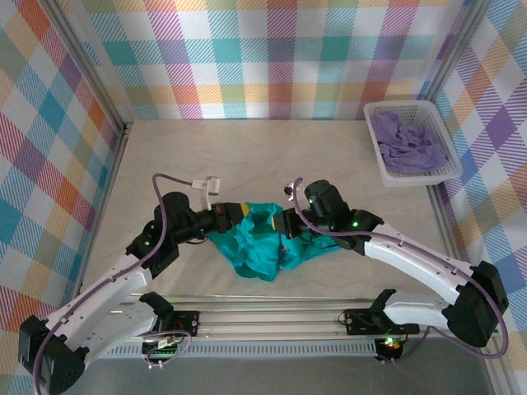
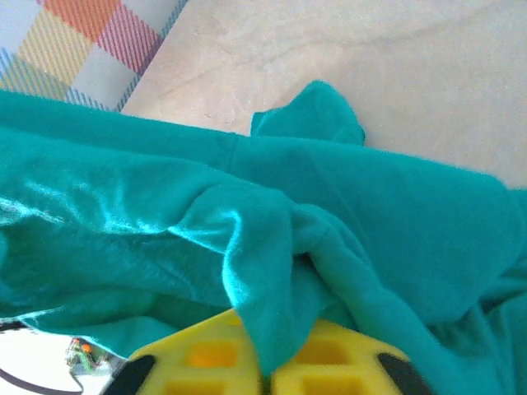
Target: Fold the inside-out t-shirt
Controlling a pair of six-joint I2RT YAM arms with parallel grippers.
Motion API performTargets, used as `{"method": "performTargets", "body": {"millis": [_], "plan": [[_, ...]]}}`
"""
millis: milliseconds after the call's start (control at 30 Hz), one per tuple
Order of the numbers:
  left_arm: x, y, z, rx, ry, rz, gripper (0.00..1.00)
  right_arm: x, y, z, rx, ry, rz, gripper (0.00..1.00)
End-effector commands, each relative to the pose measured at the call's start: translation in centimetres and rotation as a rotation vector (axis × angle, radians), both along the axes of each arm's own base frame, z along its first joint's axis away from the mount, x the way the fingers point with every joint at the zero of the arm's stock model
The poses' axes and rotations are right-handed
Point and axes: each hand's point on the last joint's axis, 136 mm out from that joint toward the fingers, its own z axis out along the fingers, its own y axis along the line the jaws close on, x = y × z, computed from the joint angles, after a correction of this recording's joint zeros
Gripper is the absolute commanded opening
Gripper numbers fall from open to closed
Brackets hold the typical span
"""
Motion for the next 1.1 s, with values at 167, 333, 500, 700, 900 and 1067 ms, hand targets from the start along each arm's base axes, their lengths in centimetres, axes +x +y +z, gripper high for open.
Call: {"method": "performTargets", "body": {"millis": [167, 333, 500, 700, 900, 1067], "plan": [[1.5, 2.5, -0.1, 0.065, 0.011, 0.143, 0.00, -4.3, 0.1, 6.9, 0.346, -0.244, 0.405, 0.00], [1.9, 2.6, -0.7, 0.078, 0.026, 0.153, 0.00, -6.0, -1.1, 8.3, 0.466, -0.258, 0.573, 0.00], [2.4, 2.4, -1.5, 0.115, 0.039, 0.149, 0.00, -7.2, -0.8, 8.7, 0.504, -0.251, 0.698, 0.00], [3.4, 2.1, -2.6, 0.194, 0.042, 0.146, 0.07, -6.4, 0.0, 9.0, 0.514, -0.240, 0.715, 0.00], [3.5, 4.4, -3.3, 0.345, 0.003, 0.213, 0.29, -3.8, 0.6, 8.5, 0.467, -0.246, 0.585, 0.00], [1.5, 6.5, -1.3, 0.347, -0.092, 0.250, 0.54, -3.0, 0.7, 7.9, 0.444, -0.232, 0.540, 0.00]]}}
